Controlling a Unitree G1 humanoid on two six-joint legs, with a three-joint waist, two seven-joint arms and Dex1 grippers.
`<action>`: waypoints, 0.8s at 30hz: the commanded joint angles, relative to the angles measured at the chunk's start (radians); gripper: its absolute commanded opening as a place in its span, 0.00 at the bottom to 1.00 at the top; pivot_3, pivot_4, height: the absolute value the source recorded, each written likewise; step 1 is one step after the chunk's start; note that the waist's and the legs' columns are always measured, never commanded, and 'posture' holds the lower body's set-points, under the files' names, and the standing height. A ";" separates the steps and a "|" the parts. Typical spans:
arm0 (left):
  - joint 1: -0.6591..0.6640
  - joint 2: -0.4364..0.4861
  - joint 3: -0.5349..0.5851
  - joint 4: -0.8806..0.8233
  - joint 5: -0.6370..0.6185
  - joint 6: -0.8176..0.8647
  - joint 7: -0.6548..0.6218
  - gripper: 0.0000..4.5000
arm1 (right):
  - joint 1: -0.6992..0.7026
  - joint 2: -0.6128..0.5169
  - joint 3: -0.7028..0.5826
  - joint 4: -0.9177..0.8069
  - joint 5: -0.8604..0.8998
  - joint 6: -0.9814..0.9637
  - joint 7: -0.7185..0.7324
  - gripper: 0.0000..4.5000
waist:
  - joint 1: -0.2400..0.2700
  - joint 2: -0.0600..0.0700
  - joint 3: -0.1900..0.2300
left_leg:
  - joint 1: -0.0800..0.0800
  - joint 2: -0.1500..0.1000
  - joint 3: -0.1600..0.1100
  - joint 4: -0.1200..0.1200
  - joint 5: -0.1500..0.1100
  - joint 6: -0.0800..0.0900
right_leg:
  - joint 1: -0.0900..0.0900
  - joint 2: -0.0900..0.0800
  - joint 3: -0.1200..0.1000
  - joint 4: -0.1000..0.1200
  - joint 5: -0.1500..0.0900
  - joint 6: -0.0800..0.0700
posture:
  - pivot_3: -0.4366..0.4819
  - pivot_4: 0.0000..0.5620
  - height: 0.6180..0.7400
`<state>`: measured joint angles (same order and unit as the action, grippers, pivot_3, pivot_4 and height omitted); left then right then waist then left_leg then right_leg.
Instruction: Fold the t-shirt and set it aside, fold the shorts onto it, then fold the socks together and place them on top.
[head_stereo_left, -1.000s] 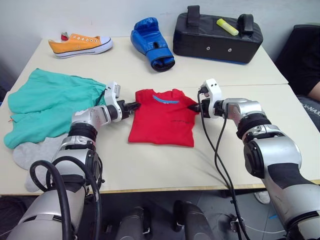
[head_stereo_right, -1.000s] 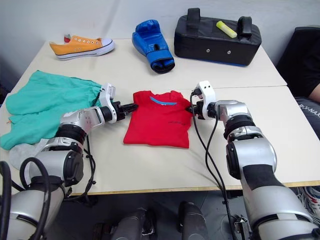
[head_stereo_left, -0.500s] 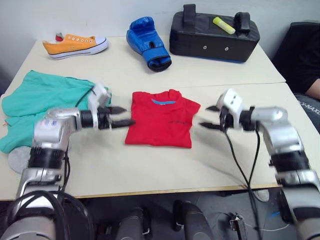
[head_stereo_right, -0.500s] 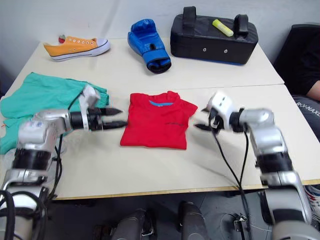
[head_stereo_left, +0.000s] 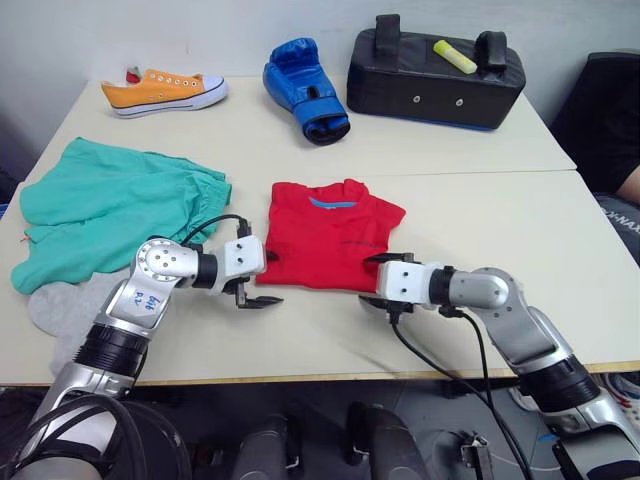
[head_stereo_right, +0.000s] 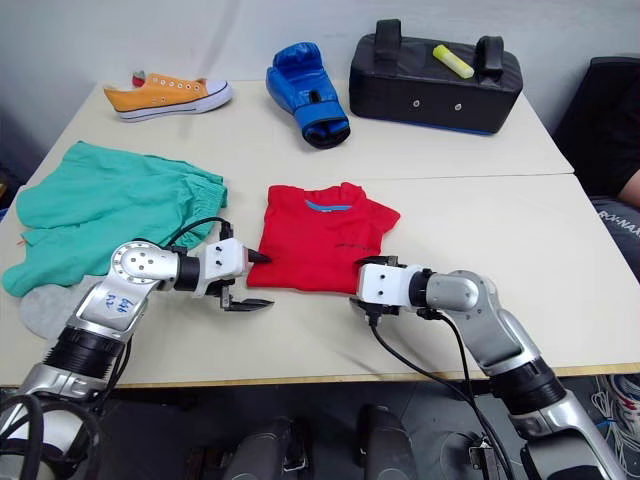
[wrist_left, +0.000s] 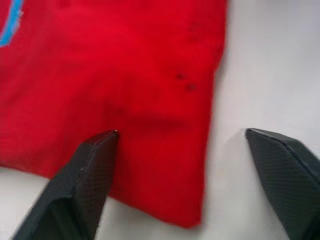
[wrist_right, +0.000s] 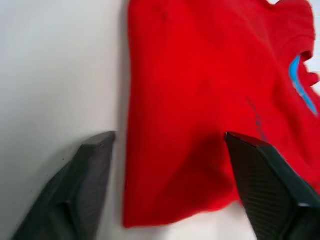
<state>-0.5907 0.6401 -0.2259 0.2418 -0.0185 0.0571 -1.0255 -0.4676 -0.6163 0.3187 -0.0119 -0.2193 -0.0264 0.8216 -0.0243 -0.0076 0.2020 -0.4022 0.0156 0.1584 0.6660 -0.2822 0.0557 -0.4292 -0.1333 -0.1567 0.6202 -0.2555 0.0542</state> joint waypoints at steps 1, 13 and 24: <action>-0.015 -0.021 -0.016 0.054 0.033 -0.032 0.018 0.65 | -0.008 -0.015 -0.003 0.057 -0.057 -0.054 -0.048 0.42 | 0.004 -0.001 0.000 | 0.000 0.000 -0.001 0.000 0.000 0.000 | 0.001 0.000 0.000 0.000 0.000 0.000 | 0.48 0.27 1.00; 0.210 0.110 0.058 -0.355 -0.268 0.238 -0.267 0.01 | 0.220 -0.178 -0.115 -0.208 0.116 -0.188 0.067 0.00 | 0.019 -0.001 0.000 | -0.002 0.001 -0.002 -0.001 0.000 0.000 | 0.000 0.002 -0.001 0.001 -0.002 0.002 | 0.48 0.27 1.00; 0.398 0.153 0.063 -0.458 -0.279 0.232 -0.235 0.01 | 0.478 -0.223 -0.176 -0.384 0.169 -0.129 0.069 0.00 | 0.027 -0.001 0.000 | -0.001 0.001 -0.007 0.000 -0.005 -0.005 | 0.002 0.001 -0.001 -0.002 -0.002 0.001 | 0.48 0.27 1.00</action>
<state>-0.2008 0.7755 -0.1734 -0.1975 -0.3094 0.3048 -1.2706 0.0059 -0.8286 0.1833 -0.3576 -0.0692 -0.1808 0.8913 0.0022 -0.0085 0.2020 -0.4028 0.0161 0.1510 0.6659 -0.2873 0.0507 -0.4276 -0.1326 -0.1578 0.6186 -0.2579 0.0552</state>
